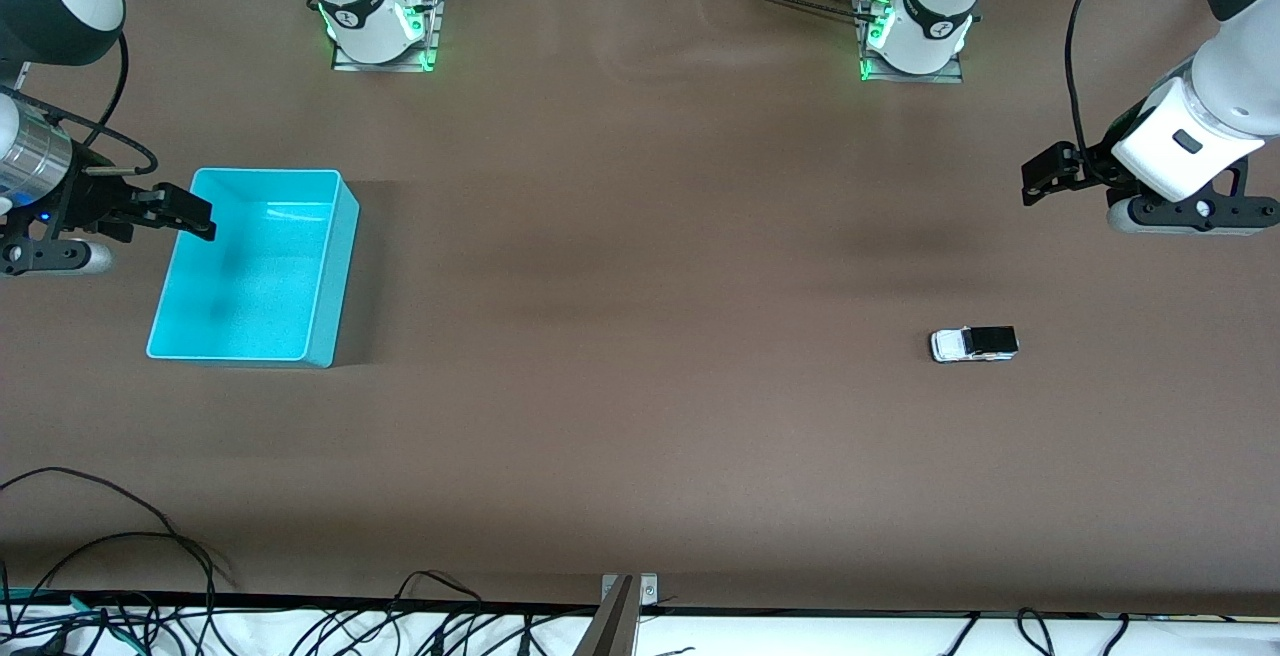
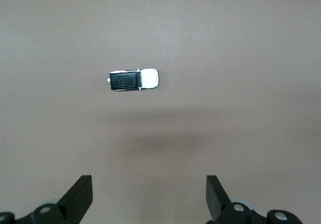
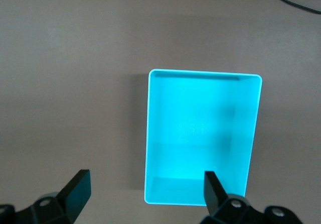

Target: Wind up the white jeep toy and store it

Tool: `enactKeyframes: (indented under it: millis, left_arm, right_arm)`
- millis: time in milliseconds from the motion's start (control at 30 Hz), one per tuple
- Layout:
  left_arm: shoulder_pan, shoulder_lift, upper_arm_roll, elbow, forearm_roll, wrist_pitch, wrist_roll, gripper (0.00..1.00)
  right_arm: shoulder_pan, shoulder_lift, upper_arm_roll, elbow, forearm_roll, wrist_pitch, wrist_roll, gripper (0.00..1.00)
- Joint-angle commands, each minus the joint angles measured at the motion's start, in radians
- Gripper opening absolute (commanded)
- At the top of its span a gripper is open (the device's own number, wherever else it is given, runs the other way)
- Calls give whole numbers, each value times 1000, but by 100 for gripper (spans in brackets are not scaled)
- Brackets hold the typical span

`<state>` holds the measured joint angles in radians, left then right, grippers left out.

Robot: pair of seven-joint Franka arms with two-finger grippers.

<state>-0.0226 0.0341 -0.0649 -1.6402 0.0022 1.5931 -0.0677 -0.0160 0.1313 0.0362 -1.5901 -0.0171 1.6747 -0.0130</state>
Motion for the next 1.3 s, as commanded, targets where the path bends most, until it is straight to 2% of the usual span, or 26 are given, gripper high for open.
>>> enactKeyframes:
  millis: [0,567,767,1000,1267]
  left_arm:
    - [4,61,-1,89,-24,-47,65,100]
    - [13,110,7,125,-8,-70,403,100]
    - [38,133,8,117,-8,-68,612,100]
    - [62,176,8,103,-4,-62,719,100]
    - [55,231,4,70,67,4,890,100]
  right_arm:
    - [-7,1,4,13,-1,-13,-12,100]
    - [-7,1,4,13,-1,-13,-12,100]
    - [-7,1,4,13,-1,-13,-12,100]
    - [-7,1,4,13,-1,-13,-12,100]
    - [-7,1,4,13,-1,-13,-12,100]
